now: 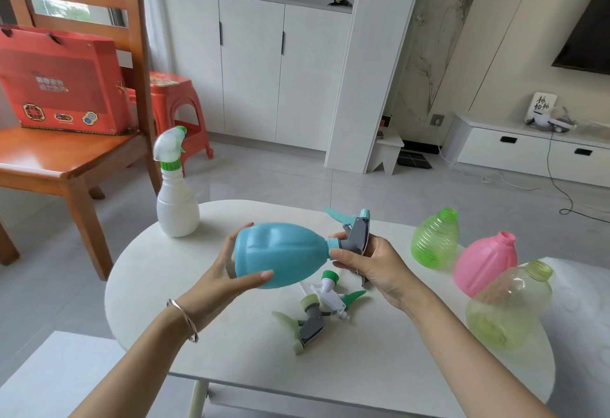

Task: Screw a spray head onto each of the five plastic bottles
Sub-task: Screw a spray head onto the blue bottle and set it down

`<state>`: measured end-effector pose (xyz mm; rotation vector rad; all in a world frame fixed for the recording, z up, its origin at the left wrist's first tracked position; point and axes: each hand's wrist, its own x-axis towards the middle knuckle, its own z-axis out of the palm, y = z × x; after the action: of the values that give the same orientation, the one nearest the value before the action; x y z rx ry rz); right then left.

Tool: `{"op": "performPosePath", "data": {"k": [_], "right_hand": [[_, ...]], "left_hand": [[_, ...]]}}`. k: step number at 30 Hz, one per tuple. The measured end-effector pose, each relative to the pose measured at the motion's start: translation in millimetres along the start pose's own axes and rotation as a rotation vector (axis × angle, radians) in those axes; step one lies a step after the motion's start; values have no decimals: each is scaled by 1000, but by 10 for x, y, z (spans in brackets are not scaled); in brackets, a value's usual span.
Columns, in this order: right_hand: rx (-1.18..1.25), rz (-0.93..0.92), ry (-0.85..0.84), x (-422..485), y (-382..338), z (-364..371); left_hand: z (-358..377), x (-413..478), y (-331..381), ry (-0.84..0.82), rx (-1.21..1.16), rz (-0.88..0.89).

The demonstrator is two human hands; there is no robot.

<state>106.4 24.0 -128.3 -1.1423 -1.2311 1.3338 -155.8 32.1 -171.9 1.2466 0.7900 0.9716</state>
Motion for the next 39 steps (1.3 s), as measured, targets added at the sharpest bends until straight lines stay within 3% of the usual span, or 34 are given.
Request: {"op": "performPosePath", "data": {"k": [3,5,10,13,15,18,20,22,24,29,32,34,39], "right_hand": [[-25,-5,-24,5,43,55],[-4,-10,12,13,68,80],[192,26,91,45,123,85],[167,32,40,44,121,111],[135,25,37,47,123,117],[201,56,64,58,106,102],[261,71,53,67,95,91],[252,69,40,70,91,92],[210,66,40,73,92,84],[311,81,79,92,73,50],[285,63,45,85,60,70],[208,54,37,68,48,95],[181,73,110,66,76,149]], "left_hand": [[54,6,21,14,-157,-167],[76,-2,38,49,-103,-215],[20,11,17,24,42,-12],[52,-10,59,-59,-82,-158],[61,-19,41,-39,-24,-223],[11,17,5,3,33,-84],[-17,9,21,-71,-29,-68],[-6,-8,53,-124,-168,-237],[25,-12,40,-90,-155,-372],[7,4,63,6,-97,-134],[24,3,59,-78,-198,-242],[52,1,34,-43,-247,-298],[104,-13,44,72,-231,-129]]}}
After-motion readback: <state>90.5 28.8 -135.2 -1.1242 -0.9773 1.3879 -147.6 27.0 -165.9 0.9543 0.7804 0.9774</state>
